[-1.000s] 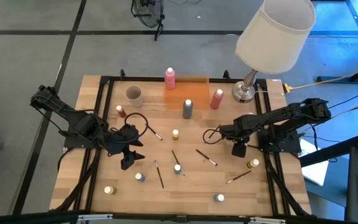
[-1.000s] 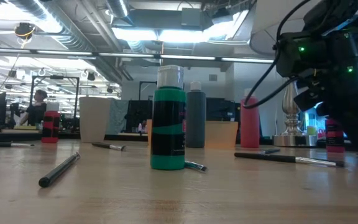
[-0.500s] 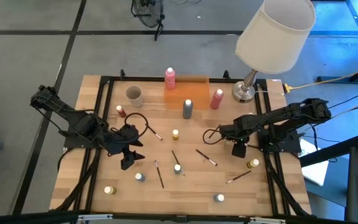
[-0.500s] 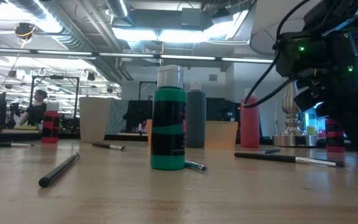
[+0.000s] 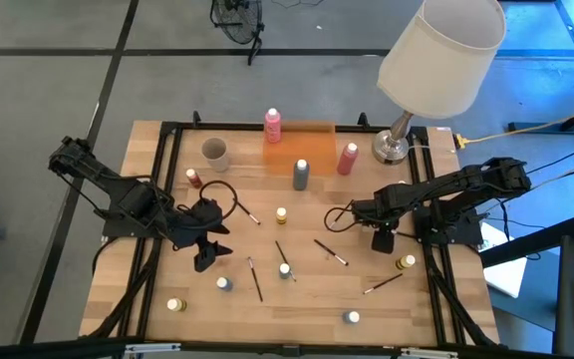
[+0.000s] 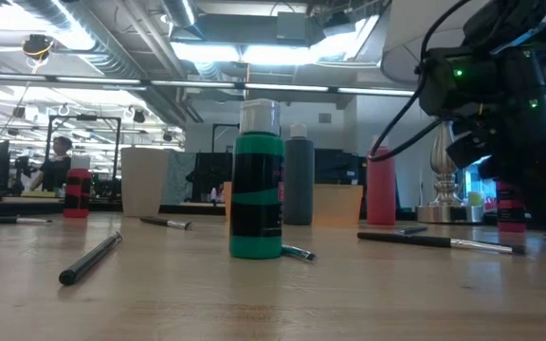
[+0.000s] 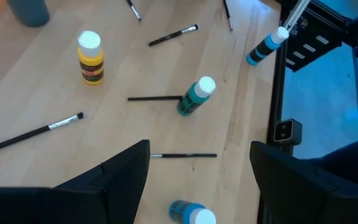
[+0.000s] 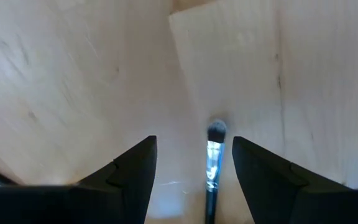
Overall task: Pick & Place Paint Supplies
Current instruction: Put the silver paint brush into the white cup
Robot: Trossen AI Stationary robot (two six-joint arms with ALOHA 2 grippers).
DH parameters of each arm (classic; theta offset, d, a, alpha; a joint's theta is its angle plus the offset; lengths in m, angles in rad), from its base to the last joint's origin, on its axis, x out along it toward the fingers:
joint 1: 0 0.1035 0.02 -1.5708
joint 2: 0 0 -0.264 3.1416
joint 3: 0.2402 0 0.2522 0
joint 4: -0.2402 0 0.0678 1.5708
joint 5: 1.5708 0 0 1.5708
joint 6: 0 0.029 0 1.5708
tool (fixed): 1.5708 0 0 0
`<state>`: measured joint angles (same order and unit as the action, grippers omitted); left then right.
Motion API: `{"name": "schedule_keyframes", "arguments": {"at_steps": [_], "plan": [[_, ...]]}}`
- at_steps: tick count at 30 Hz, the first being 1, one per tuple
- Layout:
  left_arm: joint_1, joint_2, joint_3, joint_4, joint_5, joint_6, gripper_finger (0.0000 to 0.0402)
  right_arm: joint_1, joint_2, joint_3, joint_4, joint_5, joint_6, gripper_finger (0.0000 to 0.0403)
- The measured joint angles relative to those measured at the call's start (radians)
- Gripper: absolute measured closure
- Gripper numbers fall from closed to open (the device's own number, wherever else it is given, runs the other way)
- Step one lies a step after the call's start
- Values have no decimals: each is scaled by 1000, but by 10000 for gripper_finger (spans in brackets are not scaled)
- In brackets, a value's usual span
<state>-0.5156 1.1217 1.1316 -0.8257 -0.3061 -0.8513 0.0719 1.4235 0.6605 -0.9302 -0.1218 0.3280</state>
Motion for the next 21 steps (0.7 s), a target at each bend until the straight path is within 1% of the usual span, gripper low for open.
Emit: {"name": "schedule_keyframes", "arguments": {"at_steps": [6,11,16,21], "plan": [[0,0,0,0,-62,2,128,0,0,0,18,-23,1,190],[0,0,0,0,-126,79,128,0,0,0,19,-23,4,190],[0,0,0,0,-125,42,128,0,0,0,27,-25,4,190],[11,0,0,0,-122,62,128,-1,0,-11,30,-24,23,190]]}}
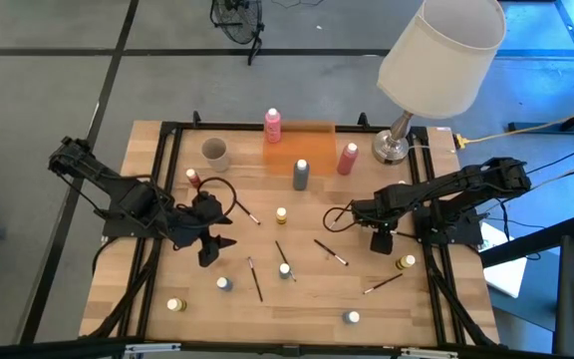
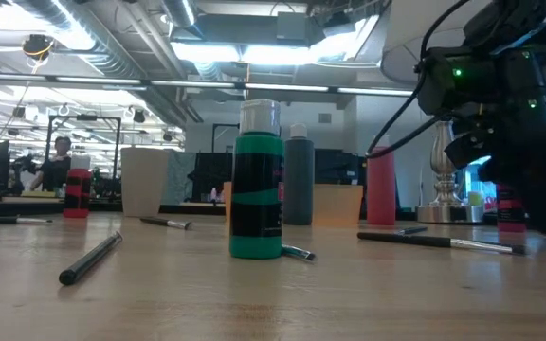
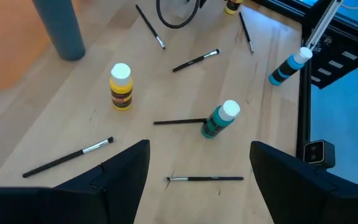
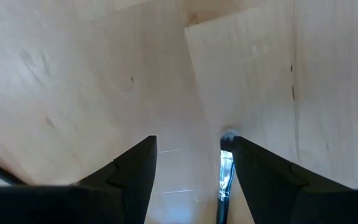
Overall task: Pick & Place Paint Supplies
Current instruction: Put the silver paint brush into the white cup
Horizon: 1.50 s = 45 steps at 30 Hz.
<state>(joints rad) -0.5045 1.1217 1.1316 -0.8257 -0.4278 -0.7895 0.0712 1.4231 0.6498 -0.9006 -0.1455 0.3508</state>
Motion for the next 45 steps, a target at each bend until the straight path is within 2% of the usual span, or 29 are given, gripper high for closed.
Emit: {"name": "schedule_keyframes", "arguments": {"at_steps": [6,12,28,37,45], "plan": [[27,0,0,0,6,-8,128,-5,0,-34,7,16,77,190],[59,0,0,9,7,-9,128,-5,0,-34,15,22,83,190],[154,0,0,181,8,-9,128,-5,0,-36,21,32,83,190],[161,11,0,222,0,-17,128,-6,2,-50,34,14,106,190],[161,73,1,259,2,25,128,4,3,-52,33,31,106,193]]}}
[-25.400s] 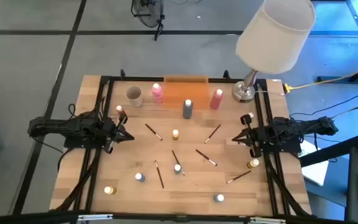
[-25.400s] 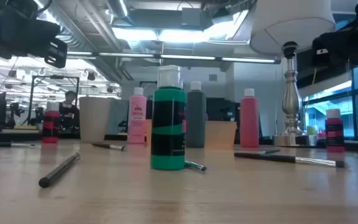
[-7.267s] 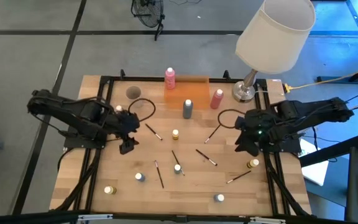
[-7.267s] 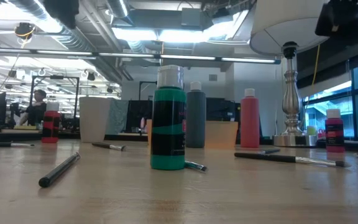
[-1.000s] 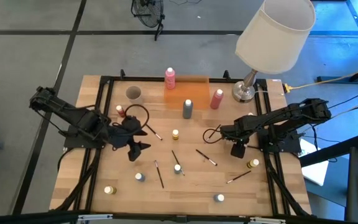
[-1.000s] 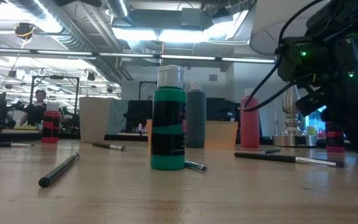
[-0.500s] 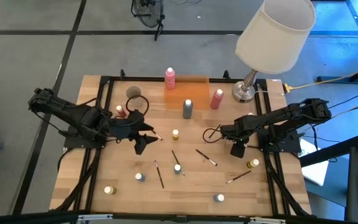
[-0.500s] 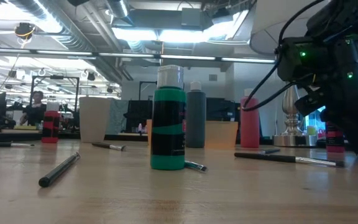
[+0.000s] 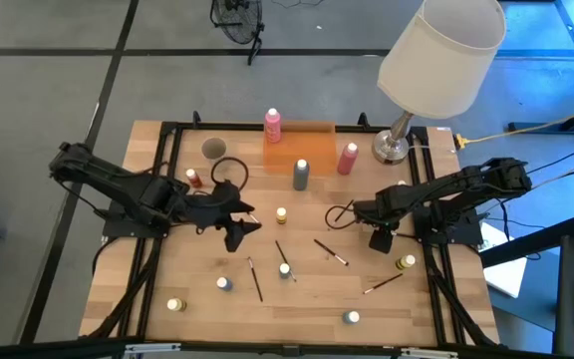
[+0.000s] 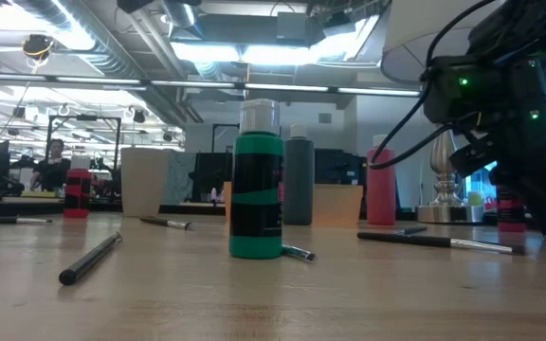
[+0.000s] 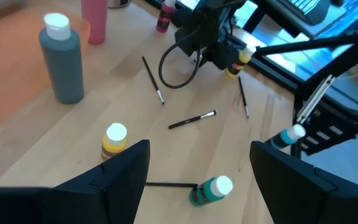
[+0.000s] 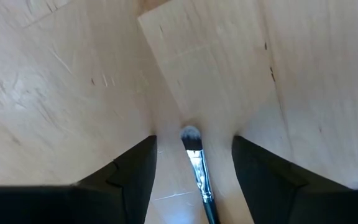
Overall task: Pick & Place Paint Supplies
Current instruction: Put the silver paint brush into the white cup
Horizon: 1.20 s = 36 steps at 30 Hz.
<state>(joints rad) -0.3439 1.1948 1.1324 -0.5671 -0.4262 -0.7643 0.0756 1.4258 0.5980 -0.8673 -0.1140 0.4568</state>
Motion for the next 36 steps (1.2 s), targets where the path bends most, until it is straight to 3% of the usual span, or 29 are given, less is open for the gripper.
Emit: {"name": "schedule_keyframes", "arguments": {"at_steps": [4,7,13,17,26,36], "plan": [[0,40,0,24,30,0,128,9,1,0,-3,18,0,210],[0,57,0,144,37,6,128,12,1,-1,-4,22,0,228],[0,60,0,440,64,206,128,11,2,-1,-9,15,3,266],[-1,60,0,545,88,296,128,11,2,-2,-11,13,3,295],[8,60,0,652,89,389,128,10,58,10,-8,-4,0,348],[-2,60,0,654,111,382,128,7,60,12,-5,-11,-11,395]]}}
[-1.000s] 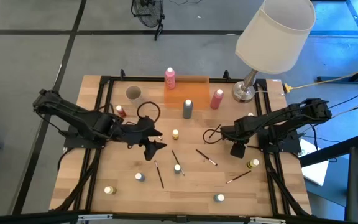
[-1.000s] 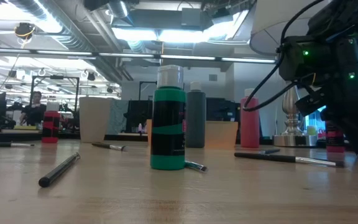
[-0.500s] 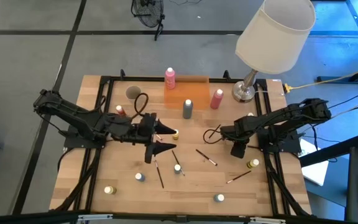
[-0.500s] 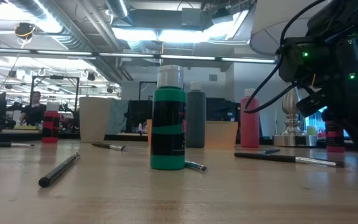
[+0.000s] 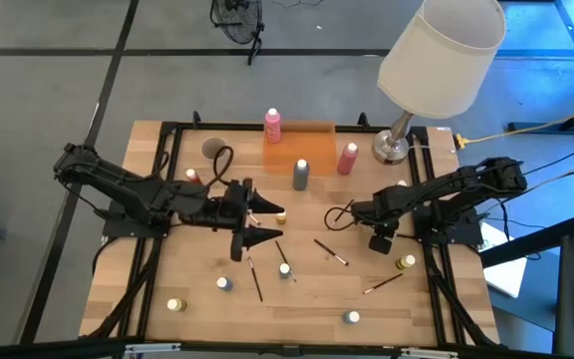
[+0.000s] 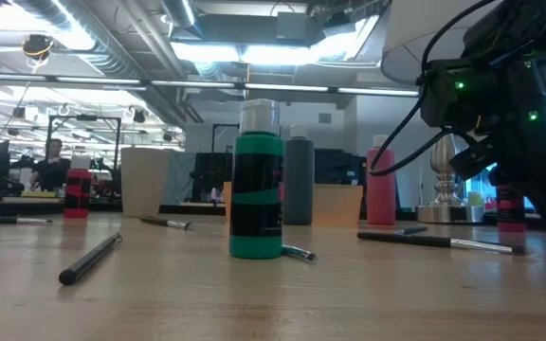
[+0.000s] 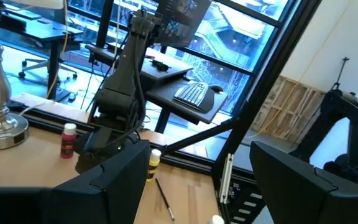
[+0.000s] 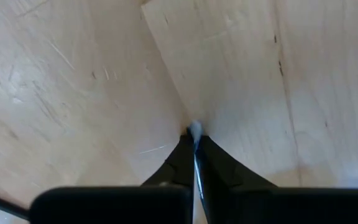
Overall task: Pick & Place Paint Supplies
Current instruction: Put the silver paint brush into the white cup
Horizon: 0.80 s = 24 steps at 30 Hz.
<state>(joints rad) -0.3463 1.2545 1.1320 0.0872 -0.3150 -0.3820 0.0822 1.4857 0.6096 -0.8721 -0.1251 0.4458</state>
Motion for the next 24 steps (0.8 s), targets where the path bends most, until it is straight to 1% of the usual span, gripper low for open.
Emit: {"name": "schedule_keyframes", "arguments": {"at_steps": [6,13,14,16,20,24], "plan": [[-12,0,0,0,3,-21,128,1,13,31,-31,7,14,397],[-12,0,0,-1,0,-24,128,5,19,137,-103,1,19,403],[-12,0,0,-3,0,-24,128,6,19,156,-126,-21,22,402],[-12,0,0,-8,0,-24,128,7,19,194,-173,-34,19,401],[-12,0,0,-8,-1,-21,128,11,7,291,-271,-36,-6,401],[-12,0,0,-9,-9,-8,128,22,6,422,-395,-36,-40,401]]}}
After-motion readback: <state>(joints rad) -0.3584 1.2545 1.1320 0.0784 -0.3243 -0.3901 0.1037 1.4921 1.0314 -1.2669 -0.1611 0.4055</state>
